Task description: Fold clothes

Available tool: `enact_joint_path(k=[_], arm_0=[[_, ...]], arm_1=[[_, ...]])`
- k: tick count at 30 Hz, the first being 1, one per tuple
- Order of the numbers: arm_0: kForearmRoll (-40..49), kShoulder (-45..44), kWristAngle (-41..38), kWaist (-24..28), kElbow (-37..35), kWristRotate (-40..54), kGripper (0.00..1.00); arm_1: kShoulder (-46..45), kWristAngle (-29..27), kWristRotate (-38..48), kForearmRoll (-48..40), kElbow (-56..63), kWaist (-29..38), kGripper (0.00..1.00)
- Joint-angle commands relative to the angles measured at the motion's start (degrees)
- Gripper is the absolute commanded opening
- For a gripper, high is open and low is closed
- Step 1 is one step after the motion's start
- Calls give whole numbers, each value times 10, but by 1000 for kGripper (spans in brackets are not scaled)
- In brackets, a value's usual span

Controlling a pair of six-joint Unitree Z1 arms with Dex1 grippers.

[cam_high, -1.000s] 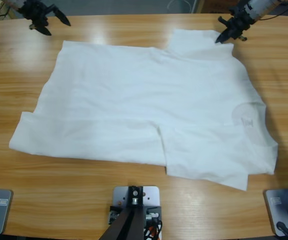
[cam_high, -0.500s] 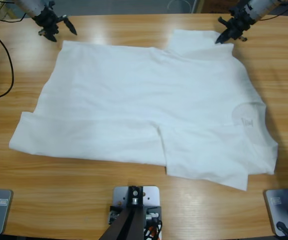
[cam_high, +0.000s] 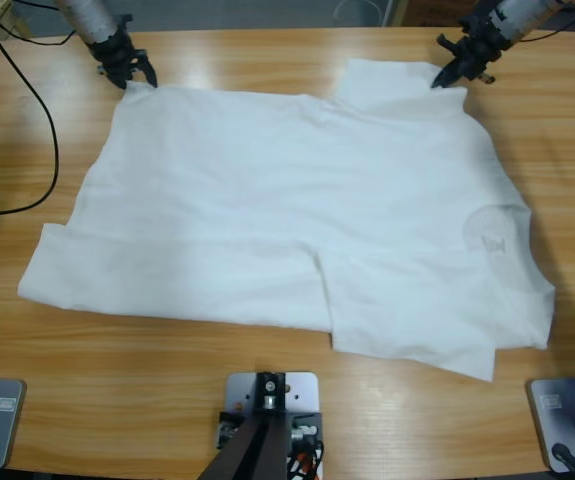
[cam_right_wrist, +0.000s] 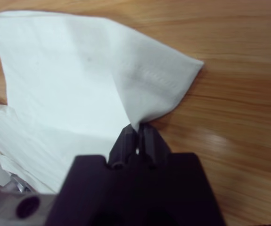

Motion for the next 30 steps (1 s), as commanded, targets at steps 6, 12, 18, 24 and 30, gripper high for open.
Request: enact_joint_path(k=[6,12,18,24,30], arm_0=[[41,51,35,-7,-8,-3,42],[72,57,51,7,-20,26,0],[85,56,57,9,-31,51,0],[85,56,42,12,-83,45,0],[84,53,-62,19,-153,43,0]], arm_1=[[78,-8,-8,11,-121,-14,0],[80,-8,-8,11,-122,-15,0],[85,-8,-8,11,-122,-17,0],[83,-7,-8,14,-122,-24,0],[30,41,-15,19,-103,-24,0]])
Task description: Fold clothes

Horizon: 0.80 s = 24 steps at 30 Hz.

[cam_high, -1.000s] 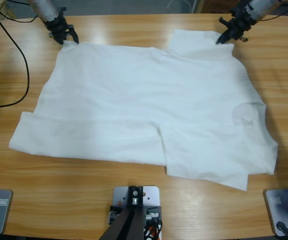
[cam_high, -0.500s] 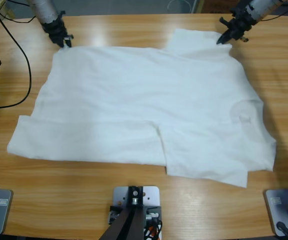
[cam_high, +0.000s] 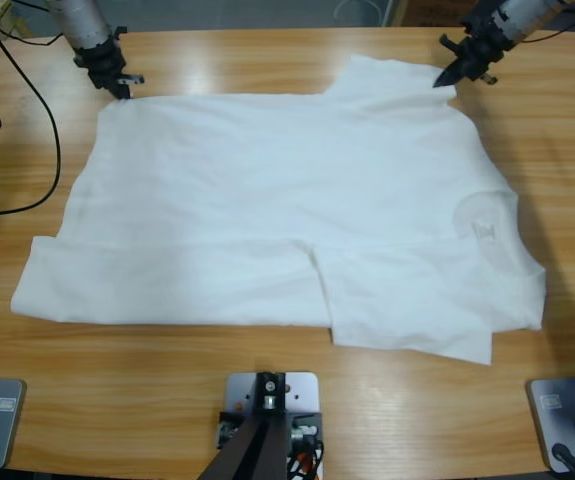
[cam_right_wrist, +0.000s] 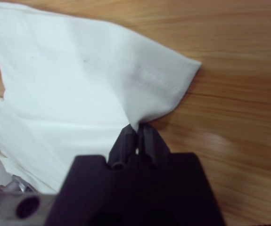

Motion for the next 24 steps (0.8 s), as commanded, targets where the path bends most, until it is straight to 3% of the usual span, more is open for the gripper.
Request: enact_joint_path(k=[1,5,16,19,24], arm_0=[[11,48,-115,18,-140,-4,0],[35,34,-150,21,-139,-2,0],[80,-61,-142,18,-104,31,0],[92,-98,-142,18,-62,47,0],[94,-170,-147,19,79,79,0]], arm_1=[[12,52,-16,15,-89,-15,0],[-63,82,-17,15,-20,-3,0],[-220,113,-31,12,217,8,0],[-268,112,-33,-8,324,15,0],[-364,113,-33,-36,454,31,0]])
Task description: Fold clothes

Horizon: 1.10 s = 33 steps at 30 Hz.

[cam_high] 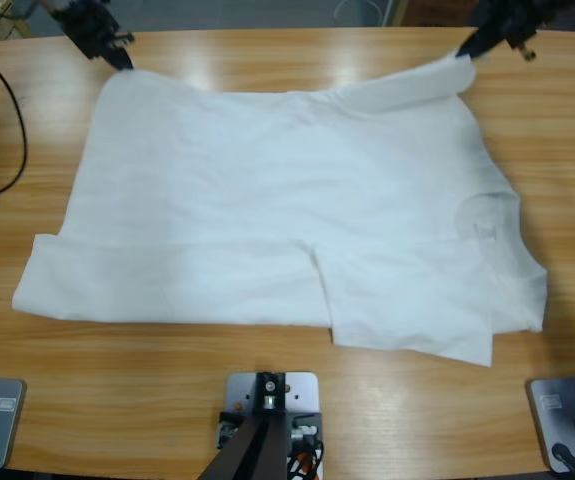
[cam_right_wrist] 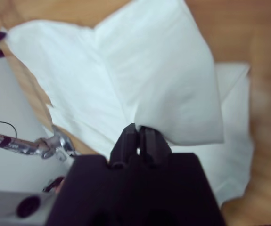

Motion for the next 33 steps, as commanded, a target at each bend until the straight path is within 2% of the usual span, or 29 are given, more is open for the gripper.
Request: enact_joint_path(k=[1,11,18,24,31,32,33], arm_0=[[81,-101,-9,1,110,46,0],[70,-188,-53,-32,402,101,0],[18,-298,-36,-31,577,126,0],[-16,-317,0,-63,658,142,0],[-91,-300,-9,-93,737,124,0],[-95,-297,-9,-94,743,118,22],[-97,-294,-6,-96,746,117,414]], arm_1=[[-143,8,-7,-38,191,28,0],[-293,-7,7,-75,392,41,0],[-356,-36,22,-100,517,41,0],[-383,-44,22,-118,585,41,0],[-376,-58,25,-133,606,51,0],[-377,-59,25,-133,606,51,0],[-379,-62,28,-133,606,51,0]])
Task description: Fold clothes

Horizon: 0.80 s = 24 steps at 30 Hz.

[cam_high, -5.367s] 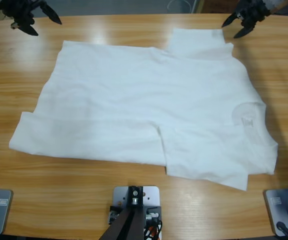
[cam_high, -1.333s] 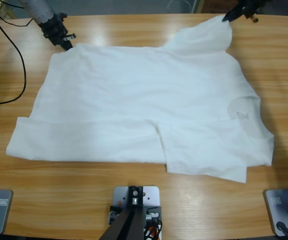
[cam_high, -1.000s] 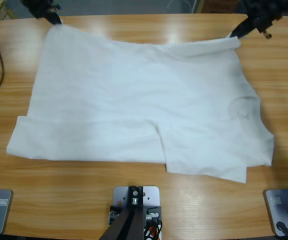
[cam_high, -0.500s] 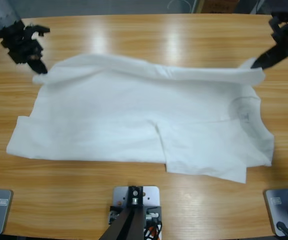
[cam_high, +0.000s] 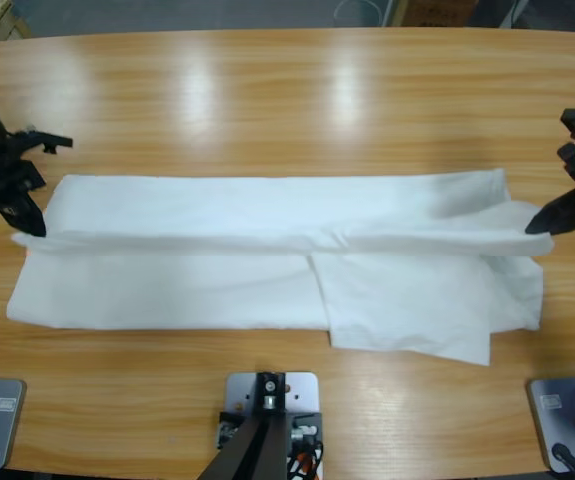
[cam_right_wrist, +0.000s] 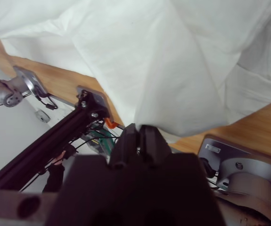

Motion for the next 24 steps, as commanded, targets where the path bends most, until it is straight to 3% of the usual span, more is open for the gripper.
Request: enact_joint_path(k=[1,2,3,4,6,12,15,20,24], arm_0=[[-55,18,10,-23,69,-17,878],[-55,17,22,-23,70,-18,988],[-55,12,29,-23,70,-18,1000],[-55,8,31,-23,72,-19,1000],[-54,2,31,-23,75,-19,1000],[-55,3,28,-39,85,-19,999],[-57,22,27,-67,80,-19,996],[-90,-10,15,-92,80,-70,993],[-108,-51,11,-93,90,-114,995]], arm_1=[[-6,-19,16,-13,24,12,65],[-9,-27,27,-13,24,16,470],[-13,-41,41,-13,23,24,871],[-17,-55,54,-12,23,32,996],[-23,-79,74,-10,22,39,1000],[-43,-81,69,4,10,44,977],[-53,-89,48,-43,-7,92,653],[14,-103,29,-203,-1,158,636],[81,-123,-54,-222,-14,168,651]])
